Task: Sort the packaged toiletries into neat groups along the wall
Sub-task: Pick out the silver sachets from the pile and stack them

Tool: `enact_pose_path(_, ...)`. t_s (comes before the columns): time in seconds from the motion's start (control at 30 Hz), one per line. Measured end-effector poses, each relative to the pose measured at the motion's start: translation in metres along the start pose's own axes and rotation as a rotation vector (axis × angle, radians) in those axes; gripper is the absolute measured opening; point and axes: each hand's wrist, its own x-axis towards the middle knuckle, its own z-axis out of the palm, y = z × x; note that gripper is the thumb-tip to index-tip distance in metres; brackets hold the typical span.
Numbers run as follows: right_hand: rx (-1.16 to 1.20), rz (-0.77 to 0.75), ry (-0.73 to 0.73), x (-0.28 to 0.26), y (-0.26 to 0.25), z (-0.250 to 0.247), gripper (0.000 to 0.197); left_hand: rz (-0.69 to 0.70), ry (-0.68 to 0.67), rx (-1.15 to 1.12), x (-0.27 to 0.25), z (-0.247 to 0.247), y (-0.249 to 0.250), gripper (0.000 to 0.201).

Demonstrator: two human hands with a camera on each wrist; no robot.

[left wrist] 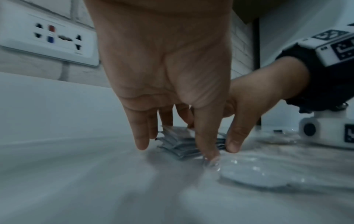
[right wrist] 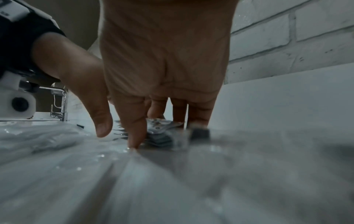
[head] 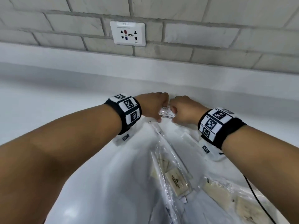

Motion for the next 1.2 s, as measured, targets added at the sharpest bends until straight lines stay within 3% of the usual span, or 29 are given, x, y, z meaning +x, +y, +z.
enact_pose_path(0.13, 0.017, 0.005, -0.022, 0.001, 0.006, -0.001, 0.035, 0.072, 0.005, 0.08, 0.015, 0.005, 0.002, 0.041)
enact_pose_path(0.37, 0.023, -0.014, -0.03, 0.002, 0.011, -0.004, 0.043, 0.084, -0.02, 0.048, 0.023, 0.004, -0.006, 0.042)
enact_pose_path(0.47, 0.0, -0.008, -0.039, 0.016, 0.009, -0.01, 0.036, 0.051, -0.016, 0.068, 0.031, -0.001, -0.015, 0.048)
enact_pose_path(0.6, -0.041, 0.024, -0.014, 0.05, 0.009, -0.017, 0.041, 0.003, 0.06, 0.132, 0.047, -0.011, -0.037, 0.057)
enact_pose_path(0.77, -0.105, 0.023, 0.094, 0.084, 0.015, -0.023, 0.043, -0.076, 0.191, 0.086, 0.061, -0.021, -0.061, 0.049)
enact_pose_path(0.93, -0.177, 0.135, 0.158, 0.103, 0.022, -0.027, 0.049, -0.171, 0.283, 0.068, 0.077, -0.026, -0.07, 0.066)
enact_pose_path(1.07, -0.087, 0.173, 0.128, 0.107, 0.026, -0.025, 0.045, -0.214, 0.29, -0.096, 0.082, -0.026, -0.079, 0.05)
enact_pose_path(1.2, -0.054, 0.154, 0.129, 0.106, 0.024, -0.025, 0.036, -0.217, 0.295, -0.087, 0.085, -0.022, -0.081, 0.029)
